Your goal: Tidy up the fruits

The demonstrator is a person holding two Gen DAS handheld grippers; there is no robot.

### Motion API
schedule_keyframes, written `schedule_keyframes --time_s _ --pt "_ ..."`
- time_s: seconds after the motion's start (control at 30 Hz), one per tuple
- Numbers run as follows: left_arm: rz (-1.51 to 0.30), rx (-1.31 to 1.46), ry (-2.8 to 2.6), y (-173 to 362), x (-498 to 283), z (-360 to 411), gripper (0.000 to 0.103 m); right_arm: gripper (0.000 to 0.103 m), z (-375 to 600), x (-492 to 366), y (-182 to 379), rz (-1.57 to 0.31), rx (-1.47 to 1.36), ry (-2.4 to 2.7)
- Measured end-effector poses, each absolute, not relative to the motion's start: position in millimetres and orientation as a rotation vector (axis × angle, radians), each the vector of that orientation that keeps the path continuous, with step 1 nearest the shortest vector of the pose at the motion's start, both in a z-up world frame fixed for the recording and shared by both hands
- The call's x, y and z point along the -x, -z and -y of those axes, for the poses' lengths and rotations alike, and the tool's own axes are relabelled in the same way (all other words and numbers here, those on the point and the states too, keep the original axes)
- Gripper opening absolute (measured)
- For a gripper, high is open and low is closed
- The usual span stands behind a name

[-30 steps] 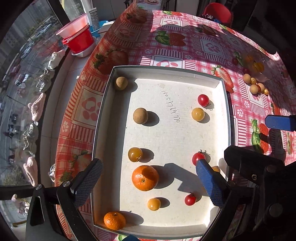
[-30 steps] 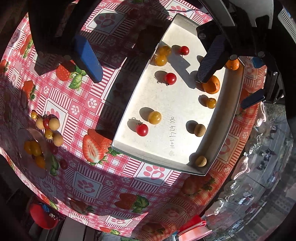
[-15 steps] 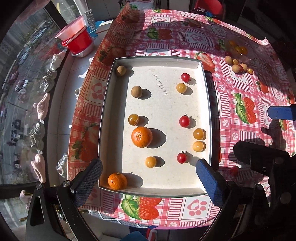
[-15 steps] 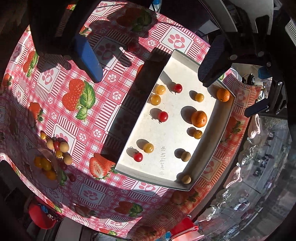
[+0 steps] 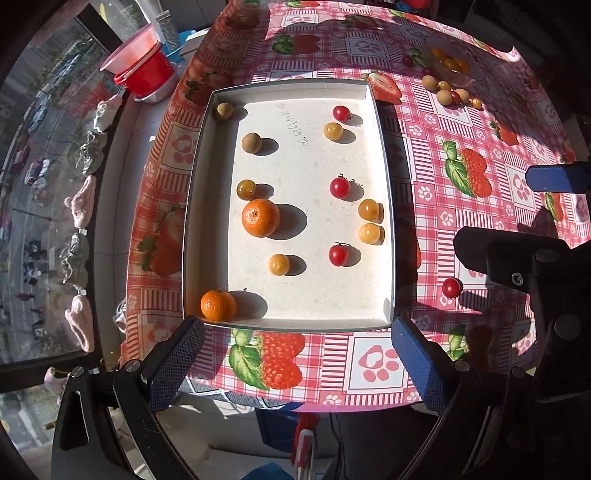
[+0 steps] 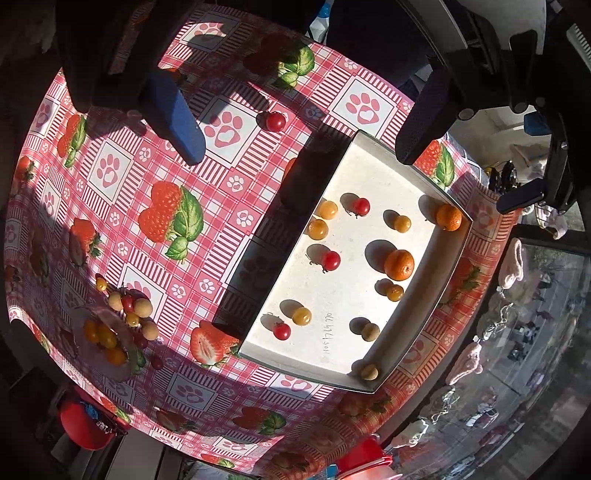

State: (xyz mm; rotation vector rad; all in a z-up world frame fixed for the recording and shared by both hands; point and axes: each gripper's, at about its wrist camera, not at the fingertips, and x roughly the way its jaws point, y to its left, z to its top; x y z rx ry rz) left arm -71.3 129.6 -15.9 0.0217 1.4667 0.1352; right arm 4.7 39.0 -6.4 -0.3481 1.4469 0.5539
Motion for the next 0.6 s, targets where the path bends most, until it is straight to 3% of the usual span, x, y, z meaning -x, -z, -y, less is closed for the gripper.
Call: schedule_keyframes --time_s 0.6 --pt "-1.471 -0.101 -0.127 16.3 72.6 -122.1 0.101 0.103 -42.2 0.8 12.6 -1.460 0.373 -0.569"
